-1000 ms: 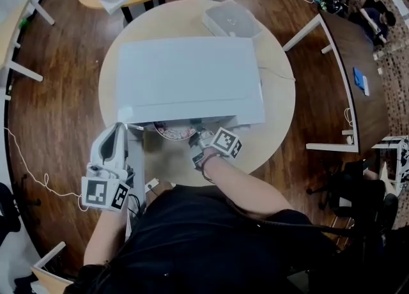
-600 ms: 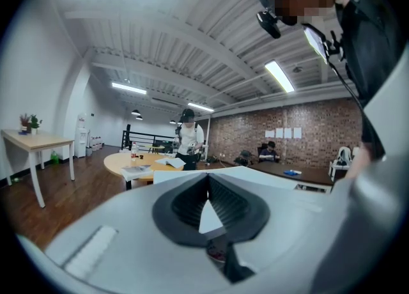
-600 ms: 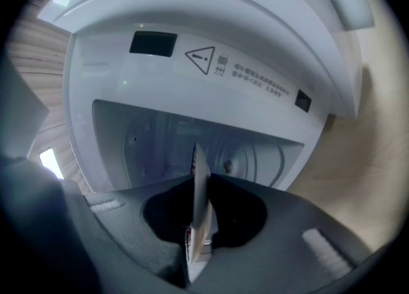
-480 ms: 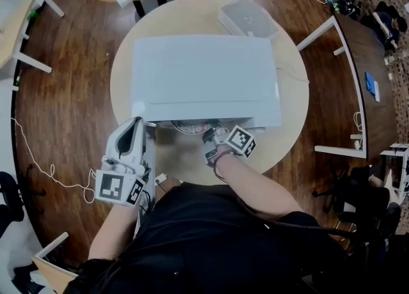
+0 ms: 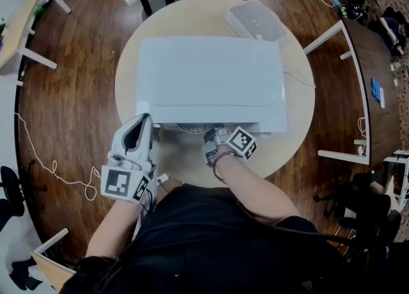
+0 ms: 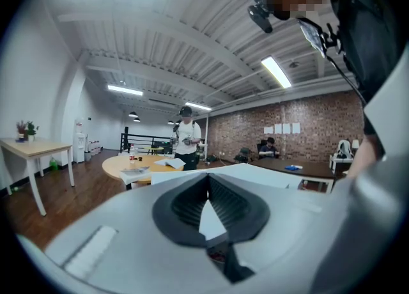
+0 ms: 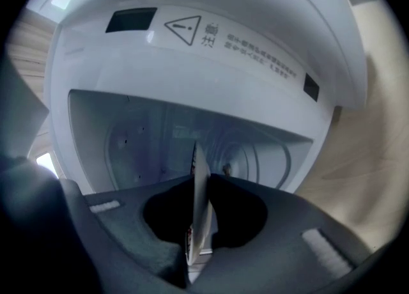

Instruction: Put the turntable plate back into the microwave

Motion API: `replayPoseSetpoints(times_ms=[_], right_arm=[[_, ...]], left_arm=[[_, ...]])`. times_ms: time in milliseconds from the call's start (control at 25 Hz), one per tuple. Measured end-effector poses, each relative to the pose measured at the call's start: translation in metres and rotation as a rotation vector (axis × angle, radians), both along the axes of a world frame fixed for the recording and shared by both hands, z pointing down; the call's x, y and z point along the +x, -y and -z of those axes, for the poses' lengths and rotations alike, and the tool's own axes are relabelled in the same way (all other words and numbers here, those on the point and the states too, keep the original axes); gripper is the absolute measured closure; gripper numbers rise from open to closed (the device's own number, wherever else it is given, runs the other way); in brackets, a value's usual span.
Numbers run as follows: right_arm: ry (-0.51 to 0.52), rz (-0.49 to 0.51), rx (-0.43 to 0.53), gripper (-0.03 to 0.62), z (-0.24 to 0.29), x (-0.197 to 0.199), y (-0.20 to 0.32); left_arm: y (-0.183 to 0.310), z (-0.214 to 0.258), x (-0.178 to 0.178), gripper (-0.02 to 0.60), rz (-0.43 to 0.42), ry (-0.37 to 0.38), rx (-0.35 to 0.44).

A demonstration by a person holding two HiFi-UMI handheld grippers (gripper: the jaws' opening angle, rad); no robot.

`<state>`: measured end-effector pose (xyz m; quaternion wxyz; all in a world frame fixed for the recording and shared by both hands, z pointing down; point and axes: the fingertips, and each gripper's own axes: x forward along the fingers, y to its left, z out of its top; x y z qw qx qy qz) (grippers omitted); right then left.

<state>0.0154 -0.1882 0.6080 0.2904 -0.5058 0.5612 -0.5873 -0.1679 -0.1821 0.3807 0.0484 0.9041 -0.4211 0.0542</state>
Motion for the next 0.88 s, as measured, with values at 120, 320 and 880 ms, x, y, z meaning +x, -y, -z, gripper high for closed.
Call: replayPoseSetpoints(times_ms=[120,320,880], right_arm=[[-0.004,-0.003,-0.006,0.563,-0.001,-0.001,0.004],[-0.009,0.000,-0.011,0.563,-0.002,-0.002,0.006],[-0.021,-0.040,-0.014,0.563,-0.010,0.003,0.012]], left_arm=[[0.004,0.000,0.002,0.577,0.003,0.004,0.006],[0.006,-0.001,0.010,0.577,-0.004,0.001,0.007],[0.010,0.002,0.021,0.577,-0.031,0.021,0.013]])
